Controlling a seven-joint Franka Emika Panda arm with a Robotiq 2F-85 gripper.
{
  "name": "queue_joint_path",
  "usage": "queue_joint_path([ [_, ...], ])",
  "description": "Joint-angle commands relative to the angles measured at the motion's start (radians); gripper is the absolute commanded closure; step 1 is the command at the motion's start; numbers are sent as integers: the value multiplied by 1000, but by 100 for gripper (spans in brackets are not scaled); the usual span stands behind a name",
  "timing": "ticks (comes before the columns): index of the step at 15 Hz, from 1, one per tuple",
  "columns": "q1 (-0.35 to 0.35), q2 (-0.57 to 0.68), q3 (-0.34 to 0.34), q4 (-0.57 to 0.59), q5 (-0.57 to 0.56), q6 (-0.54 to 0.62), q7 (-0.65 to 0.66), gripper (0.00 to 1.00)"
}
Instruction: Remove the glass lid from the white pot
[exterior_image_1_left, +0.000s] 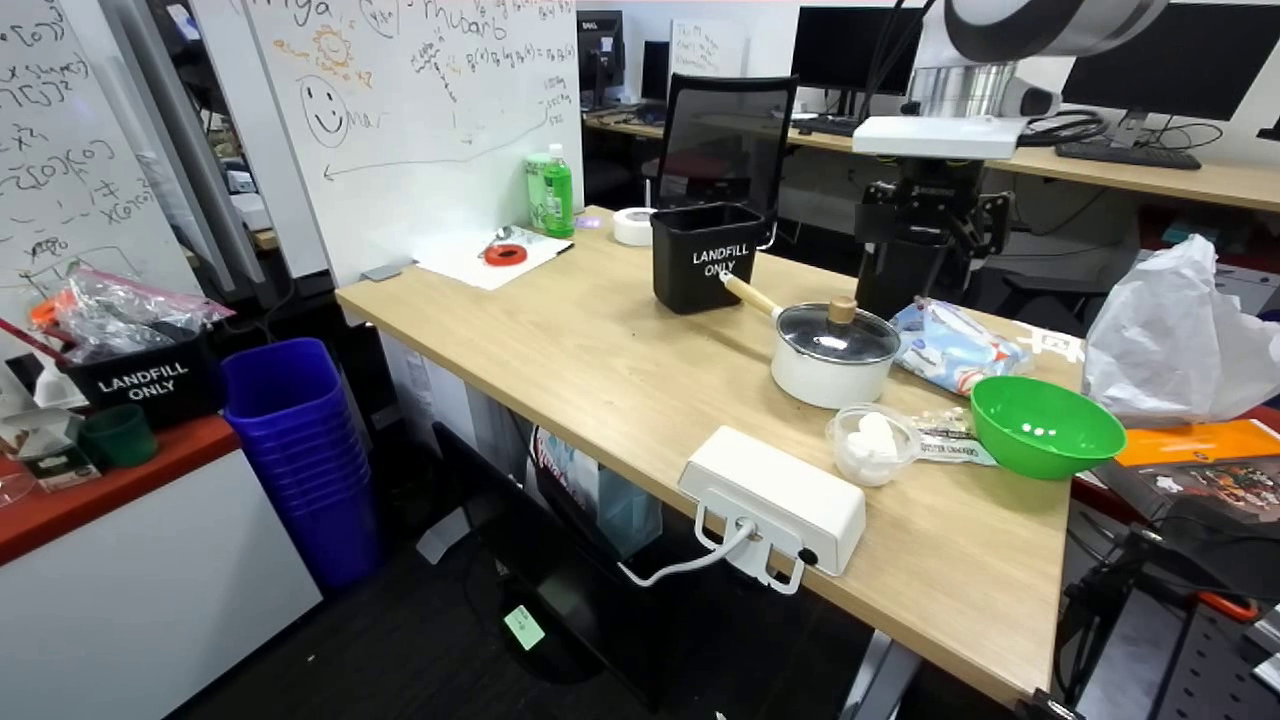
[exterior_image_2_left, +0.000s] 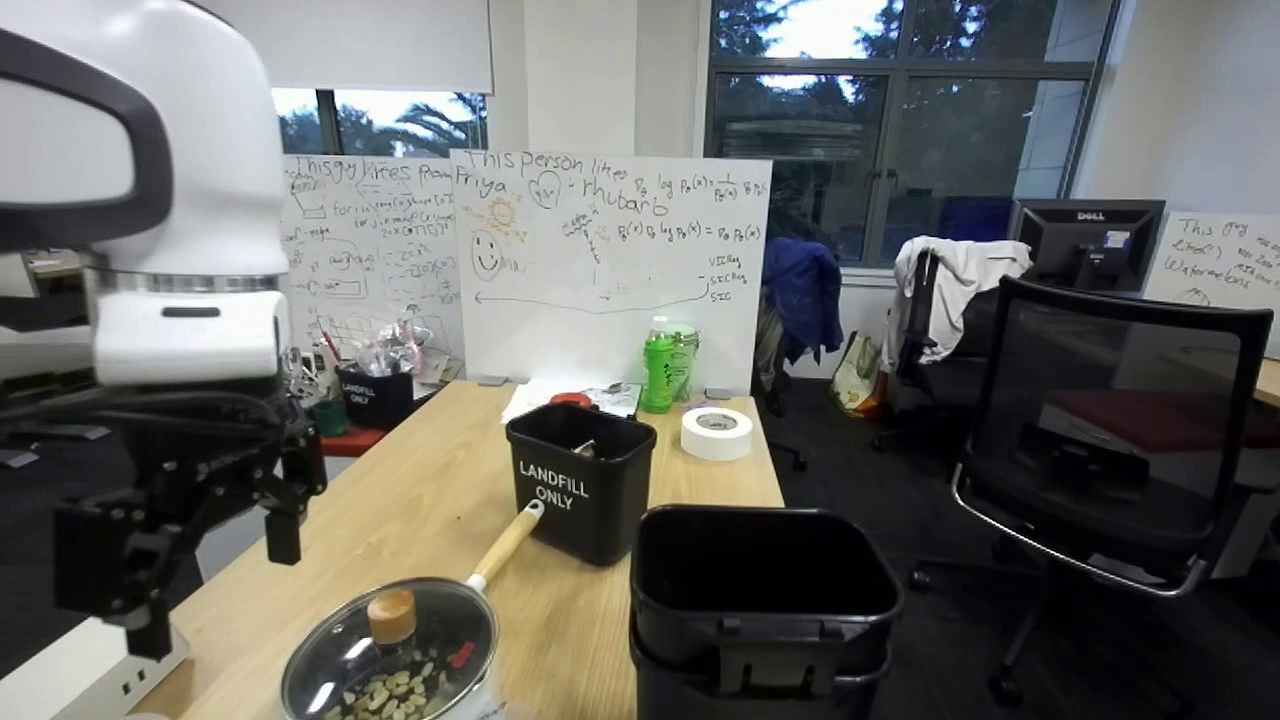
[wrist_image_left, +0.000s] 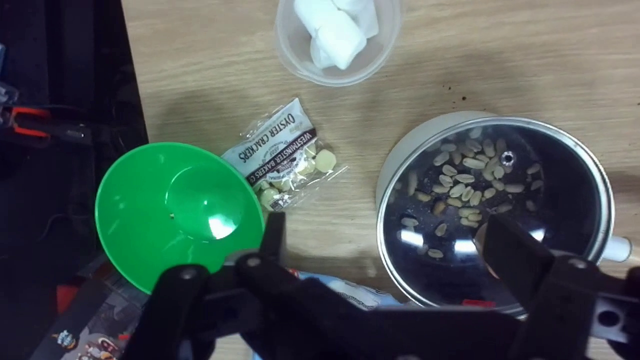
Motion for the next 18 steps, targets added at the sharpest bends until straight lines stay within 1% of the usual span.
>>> queue_joint_path([
  [1, 39, 96, -40, 84, 51, -19, 100, 0],
  [3, 56, 135, -53, 104, 56, -6, 150, 0],
  [9, 102, 235, -96, 171, 43, 57, 399, 0],
  [12, 113, 270, -107, 205, 48, 77, 466, 0],
  [18, 132, 332, -135, 261, 22, 107, 580, 0],
])
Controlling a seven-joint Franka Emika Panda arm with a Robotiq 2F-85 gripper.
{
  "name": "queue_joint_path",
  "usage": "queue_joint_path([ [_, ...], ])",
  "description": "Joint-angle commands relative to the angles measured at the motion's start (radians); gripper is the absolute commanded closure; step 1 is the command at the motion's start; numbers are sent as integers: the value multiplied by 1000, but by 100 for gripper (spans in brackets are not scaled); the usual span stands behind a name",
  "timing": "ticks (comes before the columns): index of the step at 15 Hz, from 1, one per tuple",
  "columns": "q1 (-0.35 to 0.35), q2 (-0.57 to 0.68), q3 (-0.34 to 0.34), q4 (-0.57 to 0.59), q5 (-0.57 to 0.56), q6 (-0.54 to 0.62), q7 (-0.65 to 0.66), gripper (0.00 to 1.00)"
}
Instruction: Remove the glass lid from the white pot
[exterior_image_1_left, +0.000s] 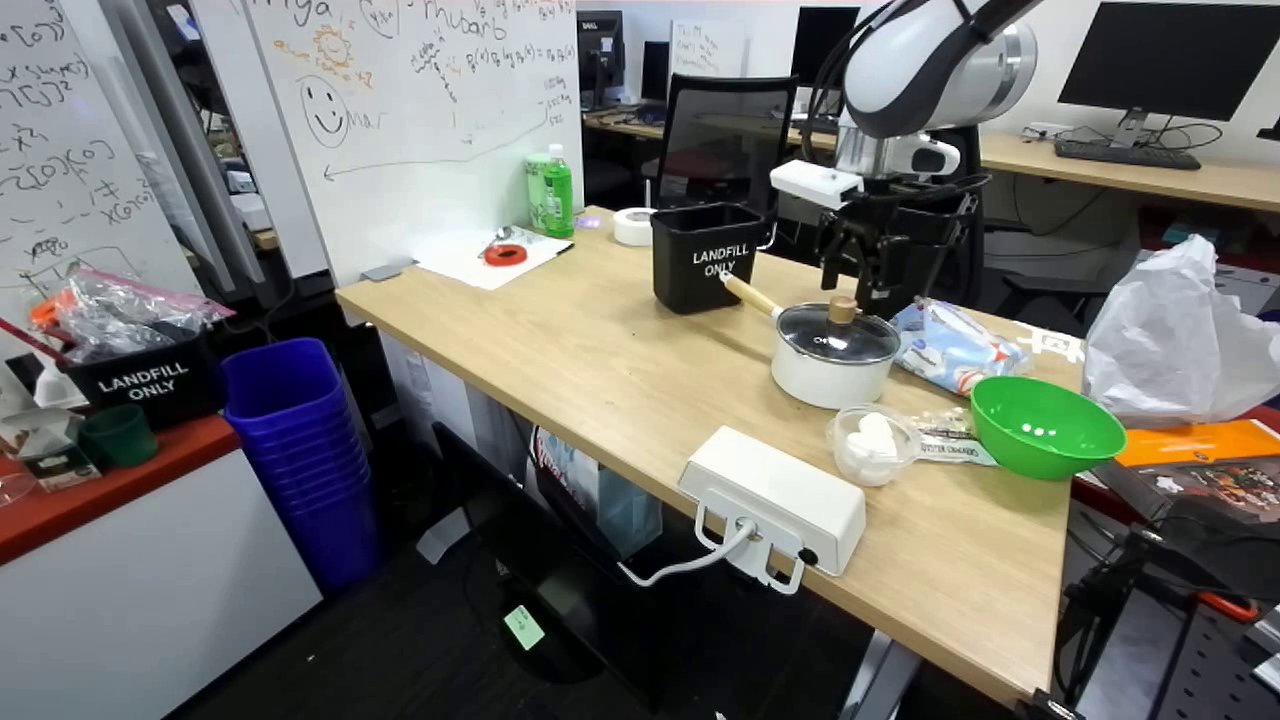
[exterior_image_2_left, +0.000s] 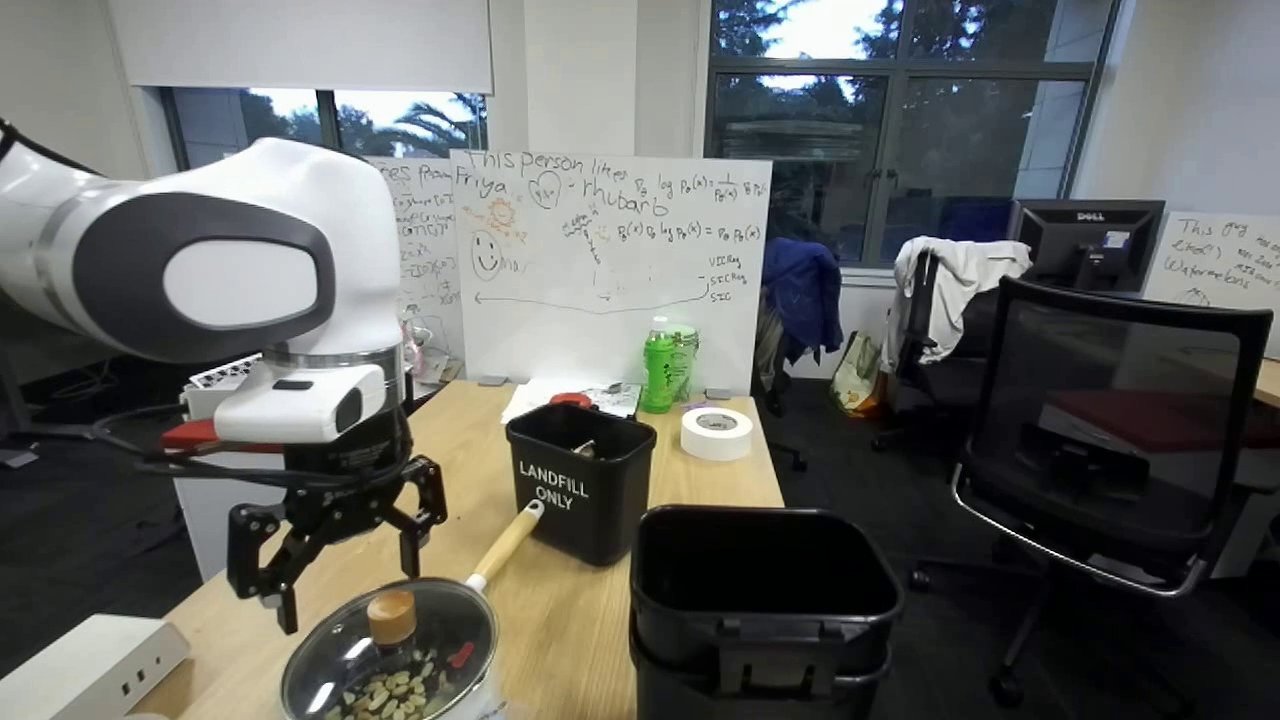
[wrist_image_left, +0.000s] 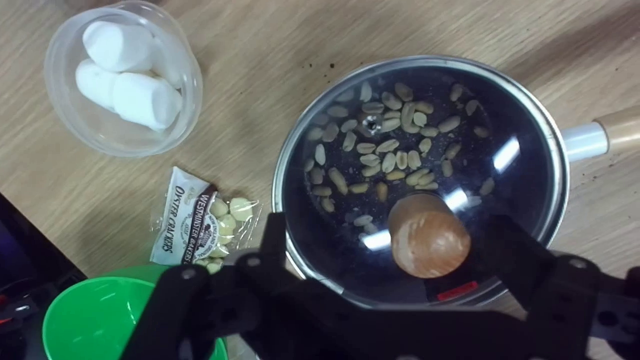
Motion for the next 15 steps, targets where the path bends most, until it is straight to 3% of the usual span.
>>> queue_joint_path([
  [1, 20, 45, -30, 39, -10, 13, 62, 0],
  [9, 18, 107, -38, 93, 3, -1, 132, 0],
  [10, 17, 111, -39, 96, 5, -4, 136, 7],
  [12, 14, 118, -40, 101, 8, -5, 142, 31],
  [13, 14, 121, -41, 102, 9, -4, 142, 32],
  [15, 13, 118, -39, 101, 14, -7, 140, 47],
])
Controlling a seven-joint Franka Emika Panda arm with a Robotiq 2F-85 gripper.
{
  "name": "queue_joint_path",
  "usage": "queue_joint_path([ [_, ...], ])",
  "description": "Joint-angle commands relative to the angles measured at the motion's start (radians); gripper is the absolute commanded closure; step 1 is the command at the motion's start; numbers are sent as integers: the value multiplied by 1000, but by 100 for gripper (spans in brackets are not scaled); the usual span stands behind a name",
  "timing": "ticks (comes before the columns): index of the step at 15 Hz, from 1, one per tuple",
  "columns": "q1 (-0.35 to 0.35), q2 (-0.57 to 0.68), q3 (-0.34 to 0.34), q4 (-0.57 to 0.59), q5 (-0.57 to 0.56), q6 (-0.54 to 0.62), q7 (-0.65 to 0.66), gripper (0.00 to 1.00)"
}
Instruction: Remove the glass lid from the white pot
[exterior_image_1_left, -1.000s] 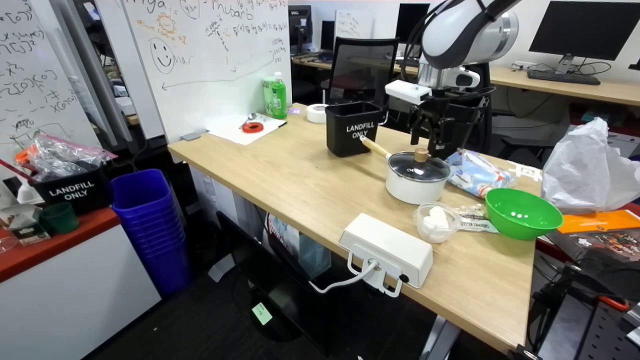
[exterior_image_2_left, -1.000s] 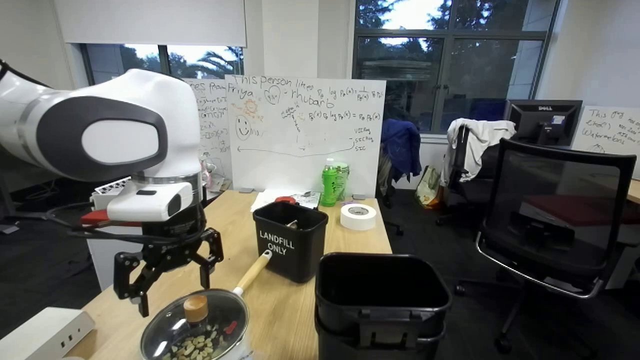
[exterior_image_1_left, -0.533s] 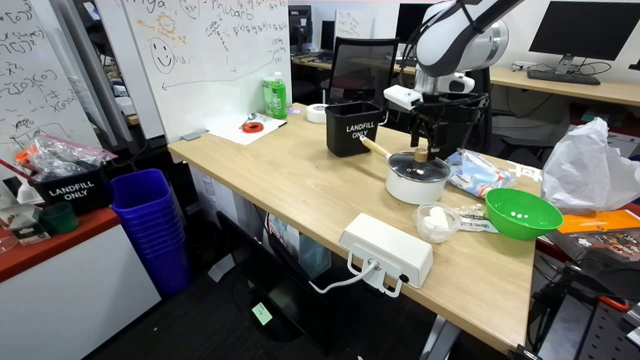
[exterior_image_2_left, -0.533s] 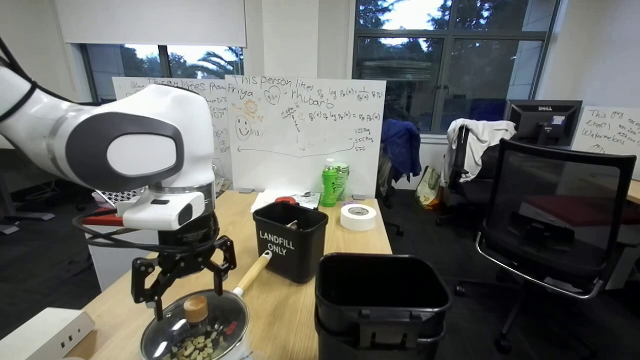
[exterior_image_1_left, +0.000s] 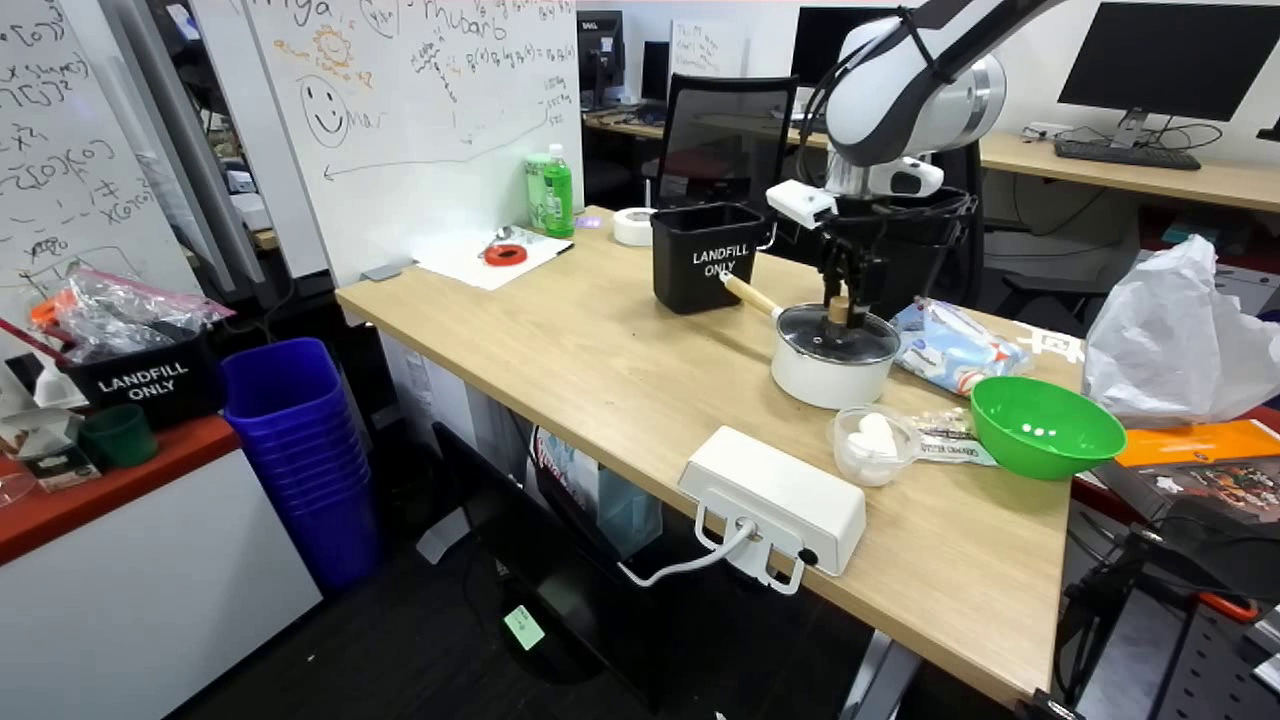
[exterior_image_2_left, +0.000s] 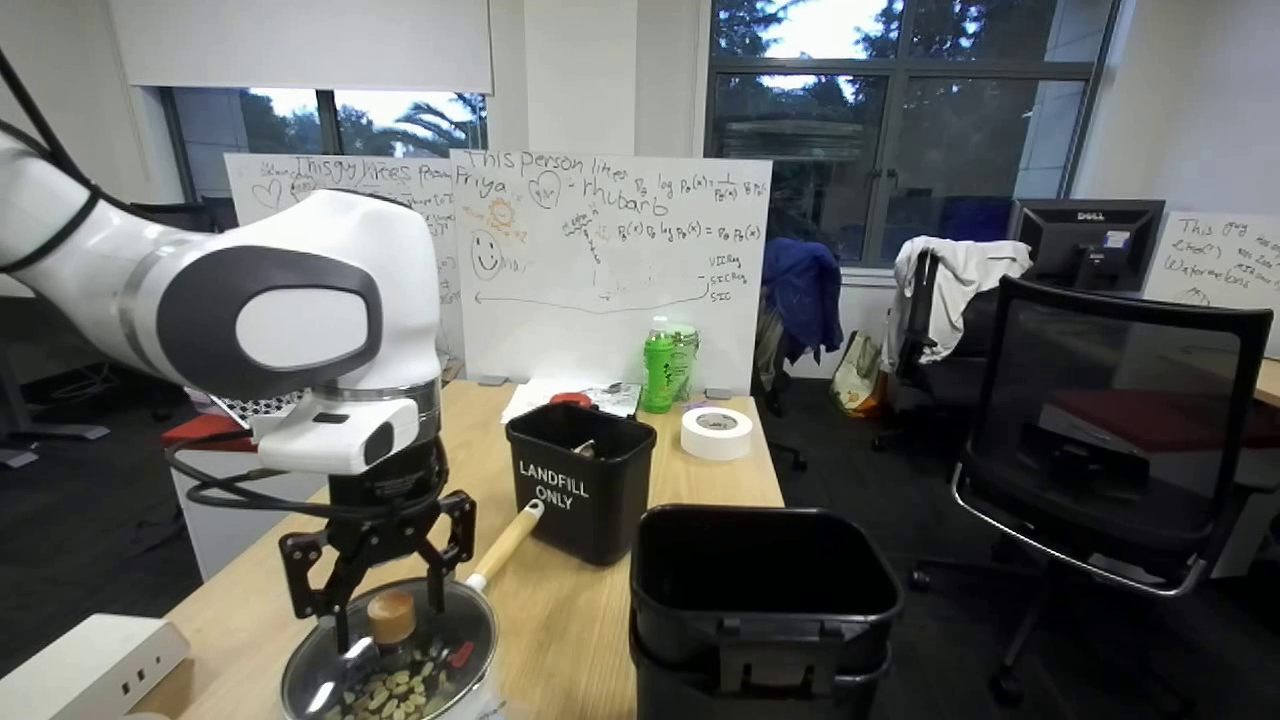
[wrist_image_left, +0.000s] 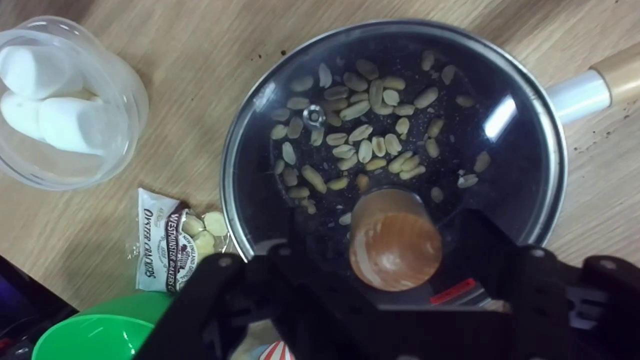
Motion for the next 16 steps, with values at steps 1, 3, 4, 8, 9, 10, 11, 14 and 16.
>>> queue_joint_path([
  [1, 7, 8, -9, 20, 14, -17, 9, 53],
  [3, 7, 2, -8, 23, 16, -21, 7, 67],
  [4, 8, 1, -8, 25, 15, -23, 8, 75],
  [8, 13, -3, -15, 24, 1, -28, 18, 84],
  [9, 14, -8, -16, 21, 0, -30, 19, 84],
  [10, 13, -14, -15, 18, 2, -32, 18, 84],
  [11, 12, -26, -14, 11, 6, -34, 17, 84],
  [14, 21, -76, -20, -19, -17, -19, 22, 84],
  [16, 33, -121, -26, -40, -54, 0, 33, 84],
])
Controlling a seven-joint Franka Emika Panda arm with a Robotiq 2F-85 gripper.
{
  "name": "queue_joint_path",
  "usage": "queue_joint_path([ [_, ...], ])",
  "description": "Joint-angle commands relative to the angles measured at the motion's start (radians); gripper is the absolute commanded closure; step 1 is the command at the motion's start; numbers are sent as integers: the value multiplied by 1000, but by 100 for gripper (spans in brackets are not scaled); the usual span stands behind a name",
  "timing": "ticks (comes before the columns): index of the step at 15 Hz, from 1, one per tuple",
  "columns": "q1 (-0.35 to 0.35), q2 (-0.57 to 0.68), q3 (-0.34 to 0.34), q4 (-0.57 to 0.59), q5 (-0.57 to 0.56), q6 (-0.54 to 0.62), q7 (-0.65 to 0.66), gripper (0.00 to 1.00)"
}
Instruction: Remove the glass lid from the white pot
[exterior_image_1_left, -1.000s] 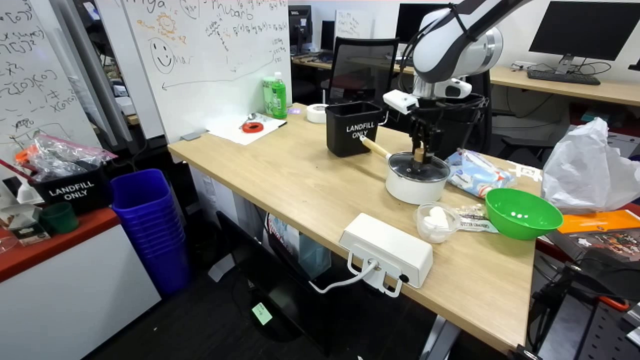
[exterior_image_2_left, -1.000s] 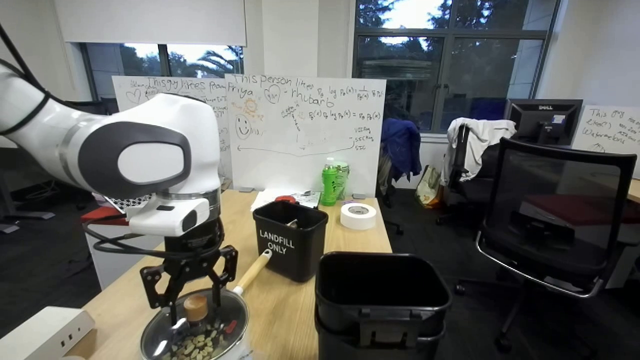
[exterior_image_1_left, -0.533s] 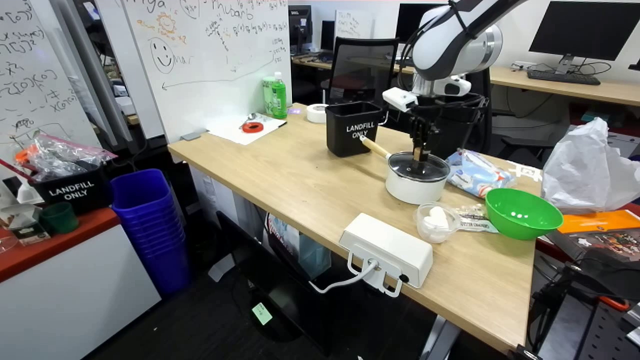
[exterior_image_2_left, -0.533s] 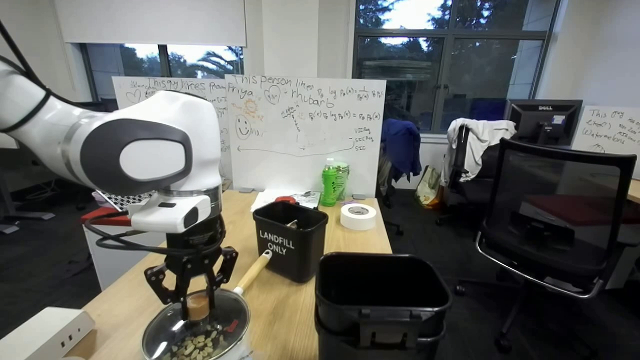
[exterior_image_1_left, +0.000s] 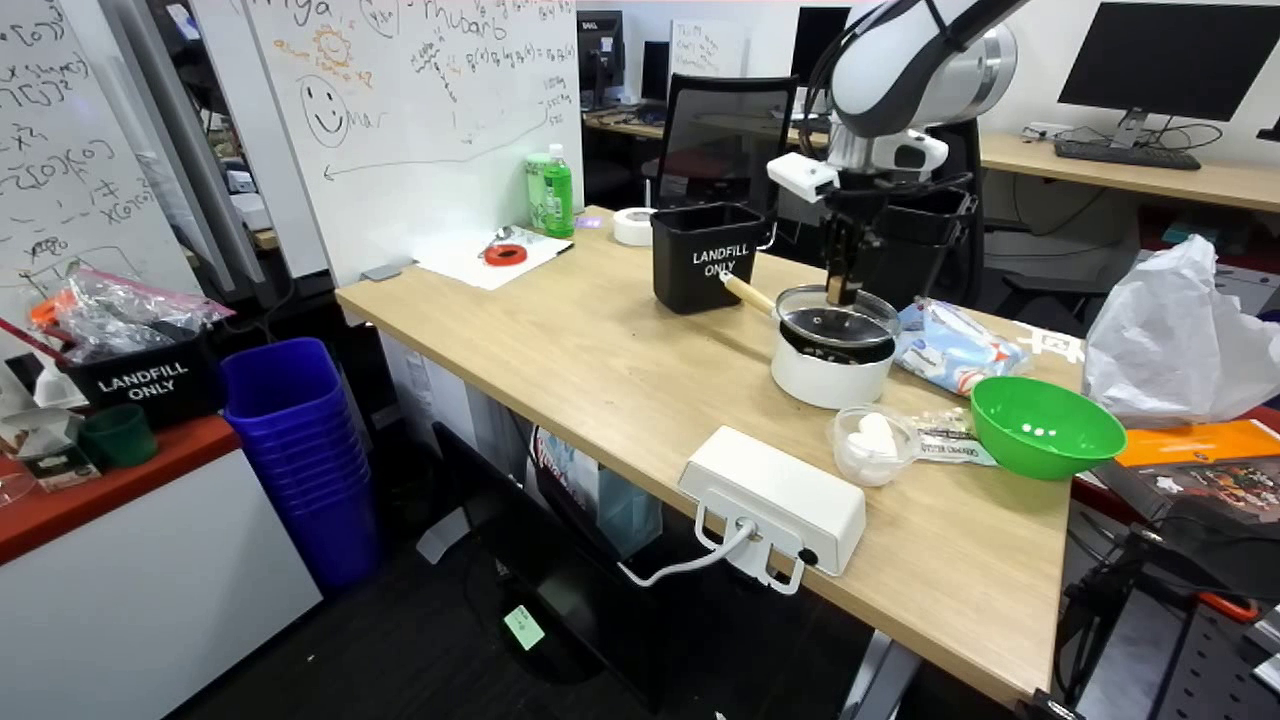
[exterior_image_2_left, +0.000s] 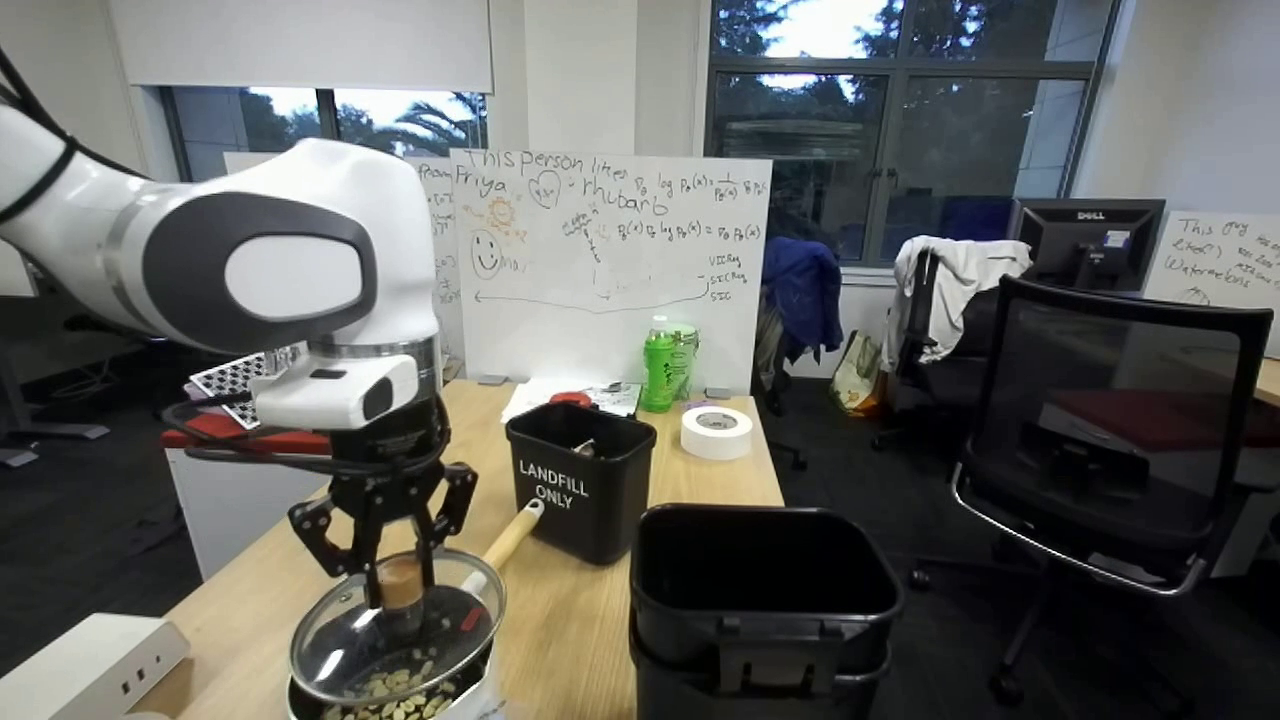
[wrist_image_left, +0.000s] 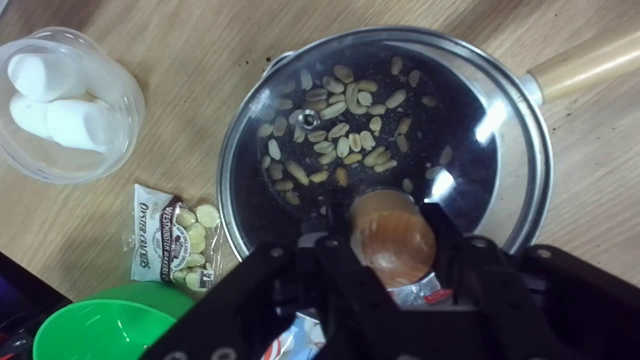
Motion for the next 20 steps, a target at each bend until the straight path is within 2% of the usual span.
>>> queue_joint_path([
  [1, 32, -100, -17, -62, -51, 19, 22, 84],
  [6, 70, -225, 3, -132, -126, 21, 44, 84],
  [9, 78, -336, 8, -238, -217, 28, 73, 84],
  [13, 55, -499, 40, -423, -327, 31, 77, 84],
  [20, 32, -737, 128, -742, -305, 31, -6, 84],
])
